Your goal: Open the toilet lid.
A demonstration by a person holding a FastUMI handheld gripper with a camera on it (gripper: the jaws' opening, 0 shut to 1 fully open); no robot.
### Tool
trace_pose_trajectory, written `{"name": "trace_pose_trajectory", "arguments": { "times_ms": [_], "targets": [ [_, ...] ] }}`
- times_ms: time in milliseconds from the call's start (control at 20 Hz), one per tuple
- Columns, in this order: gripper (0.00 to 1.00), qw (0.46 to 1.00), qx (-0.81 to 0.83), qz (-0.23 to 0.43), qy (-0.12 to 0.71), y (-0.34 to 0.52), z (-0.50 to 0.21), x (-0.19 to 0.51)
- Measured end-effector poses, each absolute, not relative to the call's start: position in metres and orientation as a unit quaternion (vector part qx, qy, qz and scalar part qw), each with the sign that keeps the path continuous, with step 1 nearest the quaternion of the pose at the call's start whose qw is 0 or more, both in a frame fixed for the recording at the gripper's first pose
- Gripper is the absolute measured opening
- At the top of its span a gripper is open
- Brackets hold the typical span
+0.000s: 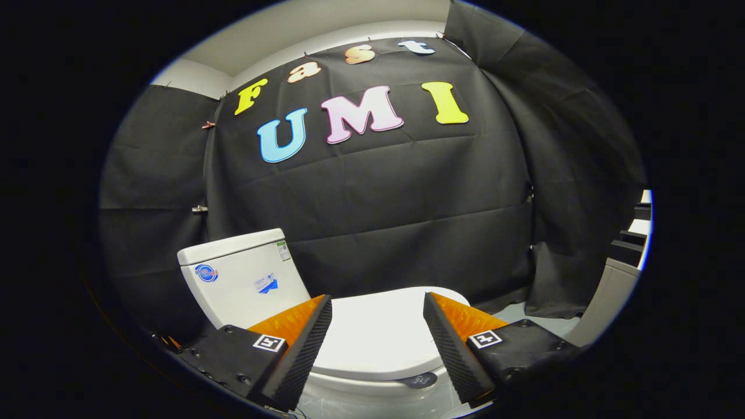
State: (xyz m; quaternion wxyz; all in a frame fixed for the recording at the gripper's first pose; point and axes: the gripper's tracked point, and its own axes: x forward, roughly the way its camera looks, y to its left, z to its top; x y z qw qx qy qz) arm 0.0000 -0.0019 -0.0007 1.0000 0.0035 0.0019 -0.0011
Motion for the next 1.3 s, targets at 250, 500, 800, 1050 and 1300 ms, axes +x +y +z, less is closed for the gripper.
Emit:
{"name": "trace_pose_trajectory", "arguments": {
  "times_ms": [250,500,800,1050,1300],
  "targets": [
    [0.98,1.0,0.012,-0.007,0.005,-0.0062,-0.0016,0.0016],
    [0.98,1.0,0.011,-0.007,0.004,-0.0061,-0.0001,0.0015],
    [0.98,1.0,0.012,-0.007,0.005,-0.007,-0.0012,0.0017],
    [0.98,1.0,0.01,-0.008,0.003,-0.0082,0.0015,0.0022],
    [0.98,1.0,0.001,-0.001,0.01,-0.0068,-0.0007,0.002]
  ]
}}
